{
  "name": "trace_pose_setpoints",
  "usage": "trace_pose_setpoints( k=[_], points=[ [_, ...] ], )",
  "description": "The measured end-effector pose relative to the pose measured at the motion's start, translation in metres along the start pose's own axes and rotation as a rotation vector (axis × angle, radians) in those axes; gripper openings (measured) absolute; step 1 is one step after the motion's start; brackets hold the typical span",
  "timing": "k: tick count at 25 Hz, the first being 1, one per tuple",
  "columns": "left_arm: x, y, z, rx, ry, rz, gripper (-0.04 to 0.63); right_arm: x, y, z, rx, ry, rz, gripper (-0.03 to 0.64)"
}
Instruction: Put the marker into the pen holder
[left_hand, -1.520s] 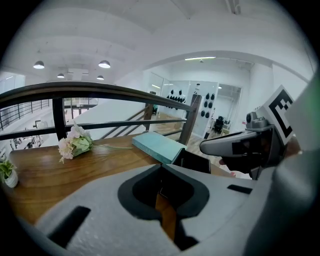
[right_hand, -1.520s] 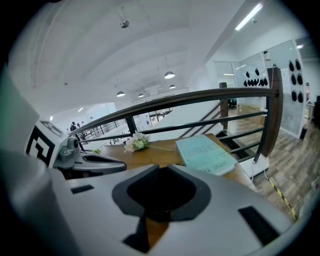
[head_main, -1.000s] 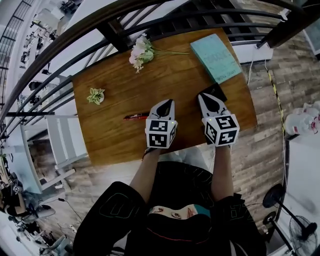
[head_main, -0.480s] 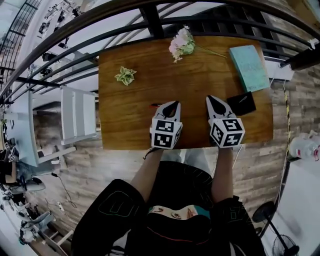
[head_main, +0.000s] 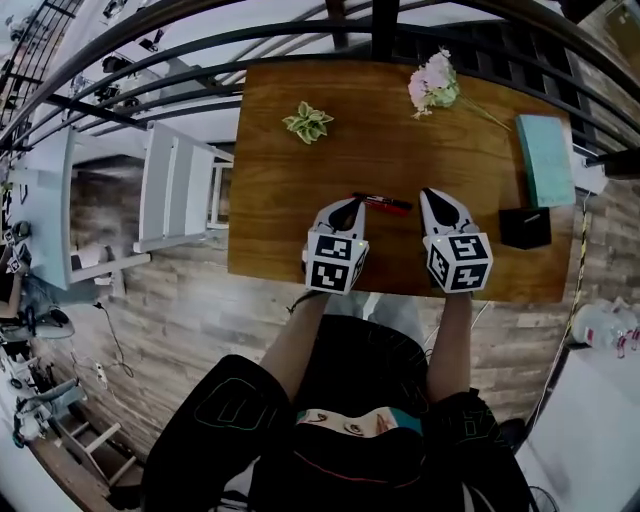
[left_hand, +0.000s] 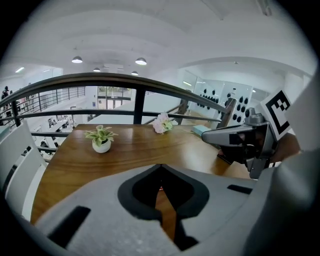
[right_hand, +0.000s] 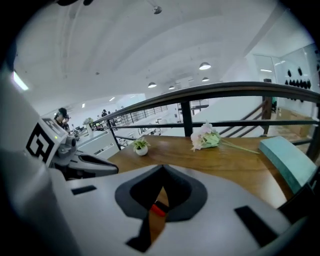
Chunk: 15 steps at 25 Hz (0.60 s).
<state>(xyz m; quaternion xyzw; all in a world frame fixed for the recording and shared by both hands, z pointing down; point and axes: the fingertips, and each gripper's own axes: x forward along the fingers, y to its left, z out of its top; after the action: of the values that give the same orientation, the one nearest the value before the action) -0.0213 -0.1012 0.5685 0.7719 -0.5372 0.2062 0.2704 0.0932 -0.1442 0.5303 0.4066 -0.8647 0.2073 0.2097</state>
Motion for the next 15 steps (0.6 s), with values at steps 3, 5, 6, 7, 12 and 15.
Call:
trace_pose_setpoints(
  k=[3,5,6,7,12,15],
  points=[
    [-0.007,0.025,-0.007,-0.032,0.000,0.008,0.008,0.021,0.022,-0.002,-0.057,0.046,0.021,0.006],
    [-0.010,0.039,-0.013,-0.058,0.001,0.013,0.008,0.033,0.037,-0.006,-0.094,0.080,0.042,0.006],
    [-0.011,0.044,-0.017,-0.074,0.001,0.014,0.008,0.039,0.044,-0.009,-0.112,0.098,0.053,0.006],
    [-0.011,0.048,-0.021,-0.090,0.001,0.015,0.008,0.044,0.051,-0.012,-0.130,0.117,0.063,0.006],
    [-0.010,0.063,-0.040,-0.168,-0.003,0.021,0.008,0.068,0.079,-0.037,-0.244,0.222,0.111,0.008],
    [-0.011,0.070,-0.051,-0.214,-0.001,0.026,0.008,0.081,0.091,-0.052,-0.314,0.285,0.136,0.011]
  ],
)
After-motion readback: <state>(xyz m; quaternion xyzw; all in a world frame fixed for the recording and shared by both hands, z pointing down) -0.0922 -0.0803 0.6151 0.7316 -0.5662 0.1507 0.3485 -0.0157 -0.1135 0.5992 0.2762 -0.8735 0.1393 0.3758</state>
